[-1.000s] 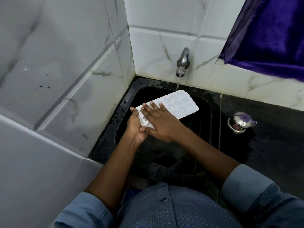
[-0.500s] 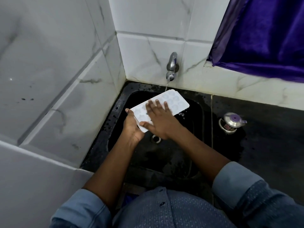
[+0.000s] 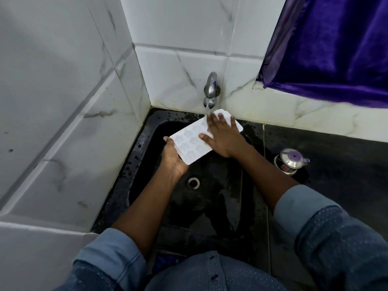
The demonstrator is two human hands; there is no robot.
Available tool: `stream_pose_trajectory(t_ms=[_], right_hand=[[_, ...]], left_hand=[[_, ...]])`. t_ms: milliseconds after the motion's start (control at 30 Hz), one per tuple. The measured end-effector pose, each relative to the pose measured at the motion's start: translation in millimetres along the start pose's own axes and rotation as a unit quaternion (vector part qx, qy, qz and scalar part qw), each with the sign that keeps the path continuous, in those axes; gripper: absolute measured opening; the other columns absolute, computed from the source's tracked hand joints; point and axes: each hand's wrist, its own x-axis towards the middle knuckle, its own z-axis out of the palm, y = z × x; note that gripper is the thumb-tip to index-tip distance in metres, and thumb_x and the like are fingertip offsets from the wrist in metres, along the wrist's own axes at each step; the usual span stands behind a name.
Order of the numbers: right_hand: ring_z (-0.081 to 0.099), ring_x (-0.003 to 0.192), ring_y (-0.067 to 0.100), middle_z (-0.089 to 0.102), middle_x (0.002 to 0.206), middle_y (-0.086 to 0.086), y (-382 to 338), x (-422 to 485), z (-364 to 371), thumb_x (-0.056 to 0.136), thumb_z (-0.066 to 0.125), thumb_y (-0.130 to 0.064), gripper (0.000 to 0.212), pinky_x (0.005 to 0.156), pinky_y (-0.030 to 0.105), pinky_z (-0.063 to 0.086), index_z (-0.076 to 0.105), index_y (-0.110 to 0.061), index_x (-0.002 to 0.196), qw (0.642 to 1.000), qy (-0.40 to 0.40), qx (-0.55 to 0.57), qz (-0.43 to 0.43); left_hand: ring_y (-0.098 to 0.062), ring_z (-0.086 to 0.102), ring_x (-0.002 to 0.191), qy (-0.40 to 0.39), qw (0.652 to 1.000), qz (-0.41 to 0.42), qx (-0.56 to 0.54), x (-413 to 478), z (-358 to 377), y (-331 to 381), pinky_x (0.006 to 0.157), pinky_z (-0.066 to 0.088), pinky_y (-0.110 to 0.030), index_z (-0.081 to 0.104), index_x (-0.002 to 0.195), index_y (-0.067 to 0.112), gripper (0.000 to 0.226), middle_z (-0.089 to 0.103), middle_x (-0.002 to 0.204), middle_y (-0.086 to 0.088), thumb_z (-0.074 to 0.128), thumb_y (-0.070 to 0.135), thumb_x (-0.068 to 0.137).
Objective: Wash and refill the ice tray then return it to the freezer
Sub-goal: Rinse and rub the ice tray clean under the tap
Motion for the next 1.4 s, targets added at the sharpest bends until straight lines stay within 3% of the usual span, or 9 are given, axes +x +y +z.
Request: stream_pose_trajectory(t_ms=[167,333,533,700,800,1000,1167,1233,1400], right_hand=[[-0.006,0.161,0.027,-0.002,0.175,0.011,7,8,2,0.094,0.005,-0.080,0.102,0.127,0.056,-0.012,0.001,-0.009,0.166,0.999,0.002,0.015,0.045],[-0.012,0.161,0.029,-0.010,0.174,0.014,-31,7,11,0.088,0.001,-0.085,0.109,0.128,0.051,-0.010,-0.005,-0.008,0.166,0.998,-0.024,0.035,-0.051],[-0.006,0.161,0.026,0.000,0.175,0.011,-68,1,24,0.099,0.011,-0.073,0.091,0.130,0.044,-0.007,0.007,-0.011,0.167,0.981,-0.015,-0.001,-0.193],[-0.006,0.161,0.026,-0.004,0.174,0.009,-52,6,14,0.089,-0.003,-0.083,0.105,0.130,0.046,-0.004,0.002,-0.013,0.167,0.987,-0.019,-0.009,-0.159],[-0.007,0.161,0.029,-0.006,0.174,0.010,-26,10,9,0.089,0.000,-0.083,0.105,0.130,0.048,-0.005,-0.002,-0.012,0.167,0.997,-0.022,0.013,-0.073],[-0.009,0.161,0.031,-0.007,0.173,0.016,-39,-6,21,0.091,0.006,-0.083,0.107,0.130,0.050,-0.005,-0.002,-0.006,0.165,0.998,-0.034,0.041,-0.029],[-0.005,0.161,0.031,-0.003,0.174,0.016,-111,-43,38,0.091,0.008,-0.079,0.105,0.130,0.047,-0.002,0.000,-0.006,0.166,0.981,-0.053,0.051,-0.181],[-0.006,0.161,0.028,-0.002,0.174,0.014,-130,-58,46,0.094,0.011,-0.076,0.099,0.131,0.045,-0.002,0.002,-0.008,0.166,0.971,-0.047,0.055,-0.226],[-0.004,0.161,0.024,0.000,0.175,0.008,-120,-64,45,0.096,0.009,-0.077,0.093,0.131,0.041,-0.002,0.004,-0.018,0.168,0.970,-0.022,0.069,-0.233]], left_hand=[[-0.040,0.072,0.104,0.008,1.000,-0.003,0.016,12,3,-1,0.086,0.055,-0.052,0.068,0.121,0.007,0.083,0.080,0.103,-0.021,0.018,0.072,0.105],[-0.042,0.060,0.132,-0.033,0.999,-0.024,-0.002,23,5,7,0.112,0.046,-0.056,0.053,0.152,0.006,0.099,0.065,0.142,-0.024,0.015,0.080,0.099],[-0.028,0.074,0.099,0.005,1.000,0.008,0.009,25,2,4,0.109,0.040,-0.049,0.066,0.115,0.009,0.067,0.082,0.092,-0.011,0.027,0.063,0.109],[-0.034,0.076,0.103,-0.063,0.998,0.008,0.000,16,-15,14,0.093,0.059,-0.045,0.044,0.157,0.008,0.093,0.070,0.131,-0.016,0.019,0.078,0.102],[-0.044,0.059,0.134,-0.065,0.998,-0.003,-0.005,11,-32,14,0.114,0.047,-0.058,0.042,0.160,0.006,0.098,0.056,0.152,-0.023,0.021,0.081,0.100],[-0.045,0.062,0.132,0.002,1.000,0.012,-0.018,-11,-55,11,0.114,0.045,-0.061,0.054,0.150,0.008,0.095,0.065,0.141,-0.024,0.020,0.080,0.100],[-0.028,0.069,0.122,0.023,0.999,0.032,0.029,-27,-67,7,0.113,0.047,-0.049,0.063,0.136,0.011,0.086,0.076,0.120,-0.010,0.020,0.078,0.102],[-0.024,0.059,0.138,0.061,0.995,0.031,0.077,-34,-75,6,0.122,0.039,-0.045,0.062,0.137,0.021,0.076,0.071,0.111,0.004,0.024,0.077,0.103],[-0.033,0.068,0.116,0.020,1.000,0.021,0.007,-50,-74,6,0.103,0.048,-0.055,0.061,0.140,0.009,0.086,0.076,0.120,-0.015,0.025,0.078,0.101]])
